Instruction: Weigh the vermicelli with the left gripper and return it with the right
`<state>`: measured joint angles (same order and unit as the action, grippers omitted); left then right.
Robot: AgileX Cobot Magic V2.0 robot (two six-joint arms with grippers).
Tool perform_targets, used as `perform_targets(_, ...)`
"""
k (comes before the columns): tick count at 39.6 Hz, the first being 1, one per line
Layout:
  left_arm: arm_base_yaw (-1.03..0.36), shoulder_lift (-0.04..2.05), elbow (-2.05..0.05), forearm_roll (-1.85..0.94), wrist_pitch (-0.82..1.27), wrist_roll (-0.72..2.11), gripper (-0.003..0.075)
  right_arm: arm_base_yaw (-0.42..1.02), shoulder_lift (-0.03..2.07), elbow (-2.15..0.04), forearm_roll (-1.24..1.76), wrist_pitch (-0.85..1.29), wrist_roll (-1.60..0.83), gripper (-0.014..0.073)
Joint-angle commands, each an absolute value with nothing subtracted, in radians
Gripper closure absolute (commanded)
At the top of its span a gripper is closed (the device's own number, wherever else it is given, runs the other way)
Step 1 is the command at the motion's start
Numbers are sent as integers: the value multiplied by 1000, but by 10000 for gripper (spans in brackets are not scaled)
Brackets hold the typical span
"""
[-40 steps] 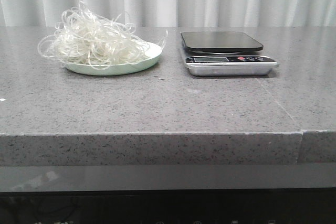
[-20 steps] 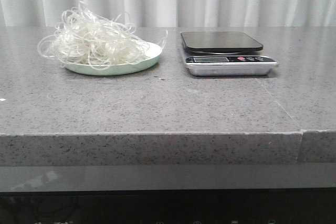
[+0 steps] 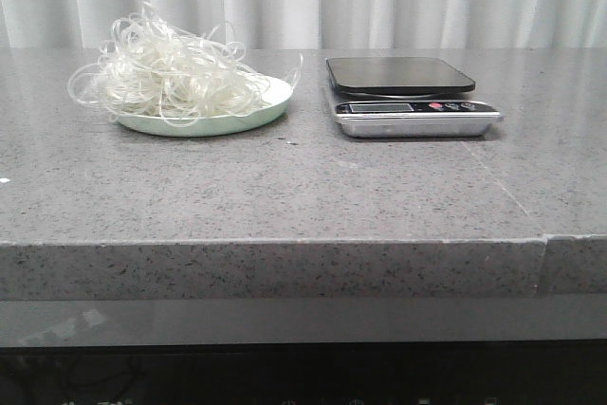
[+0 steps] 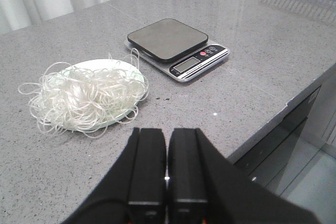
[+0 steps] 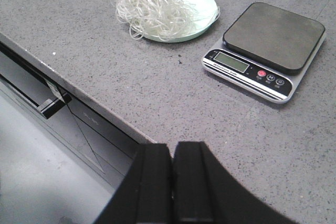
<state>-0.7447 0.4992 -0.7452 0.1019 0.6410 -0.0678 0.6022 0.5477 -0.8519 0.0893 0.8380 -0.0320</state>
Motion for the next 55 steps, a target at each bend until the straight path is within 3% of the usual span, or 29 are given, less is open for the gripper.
perform_targets(1, -744, 505, -756, 96, 562, -75, 566, 601, 552, -875, 83, 768, -34, 429)
perform_targets(8, -616, 449, -665, 103, 489, -75, 566, 601, 552, -875, 83, 769, -34, 429)
perform_targets(20, -292, 198, -310, 16, 243, -75, 566, 601, 552, -875, 83, 769, -34, 429)
perform_targets(29, -130, 38, -99, -22, 90, -75, 566, 601, 552, -875, 83, 769, -34, 429)
perform_targets(39, -40, -27, 42, -20, -71, -75, 566, 601, 552, -875, 83, 770, -34, 429)
perform_targets(55, -27, -27, 41, -20, -69, -75, 566, 601, 552, -875, 83, 770, -34, 429)
